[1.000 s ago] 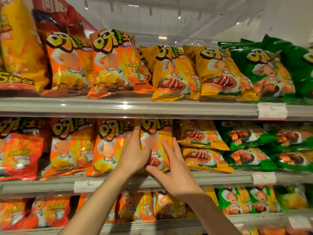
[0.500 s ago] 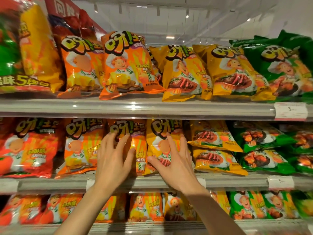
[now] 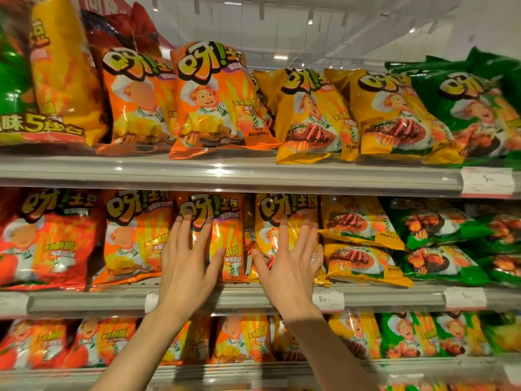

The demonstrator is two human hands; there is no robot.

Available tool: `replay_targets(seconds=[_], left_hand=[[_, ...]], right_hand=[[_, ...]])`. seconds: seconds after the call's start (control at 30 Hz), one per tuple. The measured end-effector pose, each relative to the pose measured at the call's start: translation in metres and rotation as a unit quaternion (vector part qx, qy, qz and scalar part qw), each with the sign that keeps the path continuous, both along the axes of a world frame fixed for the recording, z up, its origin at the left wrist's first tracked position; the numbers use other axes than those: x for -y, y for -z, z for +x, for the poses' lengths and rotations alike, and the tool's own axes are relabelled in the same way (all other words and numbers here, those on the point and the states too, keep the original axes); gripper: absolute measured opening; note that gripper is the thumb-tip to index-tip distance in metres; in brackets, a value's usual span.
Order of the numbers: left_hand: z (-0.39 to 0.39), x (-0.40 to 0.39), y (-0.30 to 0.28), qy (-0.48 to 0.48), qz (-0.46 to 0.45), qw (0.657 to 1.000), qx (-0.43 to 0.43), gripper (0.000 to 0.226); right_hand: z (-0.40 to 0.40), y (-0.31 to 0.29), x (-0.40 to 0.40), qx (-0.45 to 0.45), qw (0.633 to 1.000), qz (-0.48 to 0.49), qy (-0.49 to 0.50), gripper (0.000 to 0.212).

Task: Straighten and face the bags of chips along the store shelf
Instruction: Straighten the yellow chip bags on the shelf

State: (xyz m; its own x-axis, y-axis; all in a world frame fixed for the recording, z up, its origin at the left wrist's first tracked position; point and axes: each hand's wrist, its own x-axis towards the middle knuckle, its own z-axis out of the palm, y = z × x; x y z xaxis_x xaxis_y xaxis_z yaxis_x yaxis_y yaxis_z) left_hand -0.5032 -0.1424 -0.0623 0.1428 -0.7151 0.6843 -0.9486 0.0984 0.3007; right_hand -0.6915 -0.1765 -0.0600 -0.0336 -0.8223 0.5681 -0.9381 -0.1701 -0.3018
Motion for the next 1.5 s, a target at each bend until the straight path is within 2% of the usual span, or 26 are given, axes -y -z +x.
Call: replay_targets(seconds=[0.07, 0.2, 0.33, 0.43, 0.53, 0.67, 0.83, 1.0, 1.13, 1.23, 1.3, 1.4, 1.5], left_hand=[[0.002, -0.002, -0.001, 0.004, -0.005, 1.000, 0.001, 0.063], [0.006, -0.010, -0.005, 0.034, -0.034, 0.999, -0.018, 0.058], [-0.002, -0.029, -0.009, 0.076, -0.067, 0.992, -0.068, 0.047], [-0.017, -0.048, -0.007, 0.123, -0.045, 0.978, -0.164, 0.036], [-0.035, -0.061, 0.002, 0.152, 0.008, 0.951, -0.268, 0.034], [-0.069, -0.073, 0.013, 0.157, 0.041, 0.920, -0.356, 0.029], [-0.125, -0.070, 0.012, 0.164, 0.040, 0.904, -0.393, 0.024], [-0.183, -0.051, -0.007, 0.155, 0.039, 0.914, -0.374, 0.028], [-0.220, -0.026, -0.033, 0.135, 0.026, 0.959, -0.248, 0.042], [-0.232, -0.001, -0.050, 0.107, 0.018, 0.978, -0.180, 0.051], [-0.236, 0.014, -0.058, 0.074, 0.037, 0.986, -0.142, 0.056], [-0.236, 0.028, -0.063, 0.061, 0.078, 0.990, -0.100, 0.057], [-0.229, 0.031, -0.065, 0.099, 0.099, 0.981, -0.134, 0.049]], right_hand=[[-0.007, -0.001, -0.001, 0.018, 0.999, 0.026, -0.039, 0.088], [-0.028, -0.012, -0.014, 0.119, 0.979, 0.073, -0.148, 0.082], [-0.041, -0.014, -0.040, 0.172, 0.962, 0.043, -0.208, 0.054], [-0.054, -0.012, -0.060, 0.235, 0.941, 0.039, -0.238, 0.036], [-0.081, -0.003, -0.071, 0.256, 0.939, 0.041, -0.227, 0.021], [-0.127, 0.000, -0.077, 0.296, 0.930, 0.099, -0.192, 0.017], [-0.192, 0.000, -0.071, 0.292, 0.935, 0.097, -0.176, 0.014], [-0.251, -0.017, -0.056, 0.332, 0.919, 0.079, -0.197, 0.015], [-0.270, -0.030, -0.041, 0.290, 0.930, 0.009, -0.226, 0.010], [-0.266, -0.041, -0.027, 0.151, 0.951, -0.124, -0.240, 0.013], [-0.258, -0.050, -0.018, 0.083, 0.952, -0.166, -0.243, 0.016], [-0.244, -0.065, -0.003, -0.038, 0.973, -0.147, -0.172, 0.034], [-0.229, -0.069, 0.011, -0.138, 0.984, -0.062, -0.095, 0.066]])
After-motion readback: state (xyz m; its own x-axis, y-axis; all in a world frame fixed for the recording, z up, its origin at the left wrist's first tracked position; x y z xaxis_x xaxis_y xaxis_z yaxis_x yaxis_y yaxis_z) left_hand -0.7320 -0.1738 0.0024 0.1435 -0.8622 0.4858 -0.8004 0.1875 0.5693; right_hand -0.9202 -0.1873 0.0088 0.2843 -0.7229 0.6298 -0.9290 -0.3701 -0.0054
